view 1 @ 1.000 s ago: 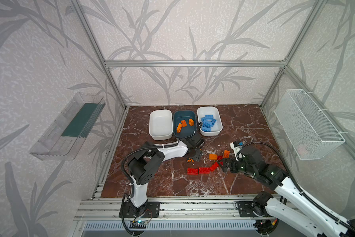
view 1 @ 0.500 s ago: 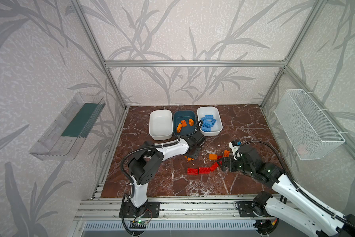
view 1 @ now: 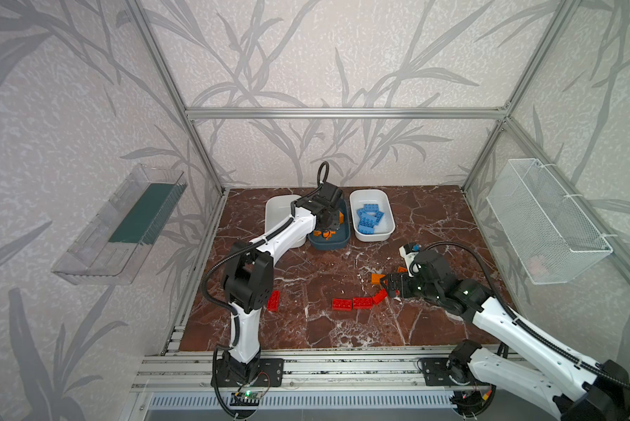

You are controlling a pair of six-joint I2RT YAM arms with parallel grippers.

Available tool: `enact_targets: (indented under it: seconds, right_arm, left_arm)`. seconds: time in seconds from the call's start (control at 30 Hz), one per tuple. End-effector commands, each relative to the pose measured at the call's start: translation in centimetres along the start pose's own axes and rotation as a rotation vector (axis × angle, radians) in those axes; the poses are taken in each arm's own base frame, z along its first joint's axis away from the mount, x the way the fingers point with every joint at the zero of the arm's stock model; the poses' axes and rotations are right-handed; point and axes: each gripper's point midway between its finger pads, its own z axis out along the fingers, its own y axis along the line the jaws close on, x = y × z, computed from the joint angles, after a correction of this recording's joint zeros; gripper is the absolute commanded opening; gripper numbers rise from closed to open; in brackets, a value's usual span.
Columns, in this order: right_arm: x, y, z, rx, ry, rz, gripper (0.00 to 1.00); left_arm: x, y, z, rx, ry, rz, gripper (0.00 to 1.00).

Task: Sort the legos into containers by color
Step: 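Carry the peg brick with the left gripper into the teal tub and release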

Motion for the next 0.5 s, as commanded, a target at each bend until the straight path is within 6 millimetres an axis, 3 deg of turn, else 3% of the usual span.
enact_targets:
  seconds: [0.0,0.17,0.33,0.4,0.47]
  right_arm:
    - [-2.0,0.4,0.0,-0.003,-0.038,-0.019,0.99]
    - [-3.0,-0.4,1.0,-0.001,-0.026,0.009,0.99]
    - [-3.5,-1.1,1.9,0.014,-0.012,0.025,0.99]
    - [-3.7,-1.3,2.1,0.019,-0.006,0.027,0.99]
    - [-3.9,-1.5,2.3,0.026,-0.004,0.030,0.99]
  left_arm:
    - [-0.5,1.0,2.8,-0.019,0.066,-0.039,0.20]
    - [-3.5,1.8,6.2,-0.022,0.078,-0.079,0.20]
    - [-4.9,2.0,8.7,0.001,0.098,-0.114,0.23]
    - [-5.1,1.5,9.2,0.031,0.100,-0.124,0.33]
    - [-5.3,0.9,9.5,0.067,0.099,-0.137,0.53]
